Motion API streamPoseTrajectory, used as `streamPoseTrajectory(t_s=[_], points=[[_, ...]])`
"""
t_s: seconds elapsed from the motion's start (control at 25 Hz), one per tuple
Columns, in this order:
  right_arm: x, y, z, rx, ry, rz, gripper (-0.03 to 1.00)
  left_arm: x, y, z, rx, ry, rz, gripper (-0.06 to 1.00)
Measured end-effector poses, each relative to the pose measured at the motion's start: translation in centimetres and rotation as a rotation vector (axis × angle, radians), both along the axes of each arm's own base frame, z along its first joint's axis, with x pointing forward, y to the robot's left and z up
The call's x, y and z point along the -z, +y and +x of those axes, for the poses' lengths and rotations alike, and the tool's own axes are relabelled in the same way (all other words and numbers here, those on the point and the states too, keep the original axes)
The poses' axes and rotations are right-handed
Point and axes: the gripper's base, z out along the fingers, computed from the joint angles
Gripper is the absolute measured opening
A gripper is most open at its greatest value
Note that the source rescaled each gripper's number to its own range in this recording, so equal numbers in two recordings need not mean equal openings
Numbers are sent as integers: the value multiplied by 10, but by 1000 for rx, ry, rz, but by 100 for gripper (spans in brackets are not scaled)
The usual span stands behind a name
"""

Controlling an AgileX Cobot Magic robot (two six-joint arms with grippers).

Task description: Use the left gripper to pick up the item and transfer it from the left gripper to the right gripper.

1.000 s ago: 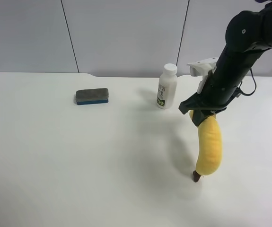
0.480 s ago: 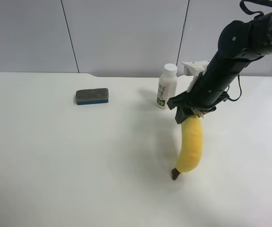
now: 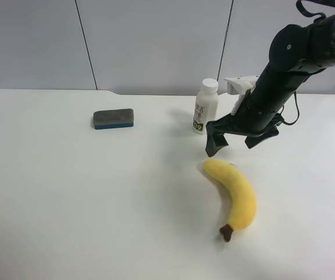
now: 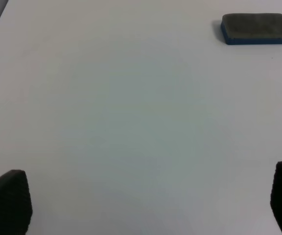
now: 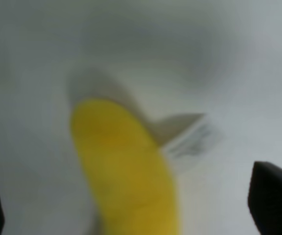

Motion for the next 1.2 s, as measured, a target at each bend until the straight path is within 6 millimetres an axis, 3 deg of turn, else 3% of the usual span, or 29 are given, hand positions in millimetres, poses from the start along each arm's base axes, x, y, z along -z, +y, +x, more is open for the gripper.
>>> streamPoseTrajectory(t_s=[0.32, 0.76, 0.96, 1.2], points=[[-60, -14, -32, -65, -35, -45, 100, 0, 0, 0, 0, 0, 0, 100], [-157, -46, -130, -101, -156, -19, 100, 0, 0, 0, 0, 0, 0, 100], [-157, -66, -189, -83, -239, 11, 100, 0, 0, 0, 0, 0, 0, 100], [-131, -89, -256, -62, -363, 51, 100, 0, 0, 0, 0, 0, 0, 100]])
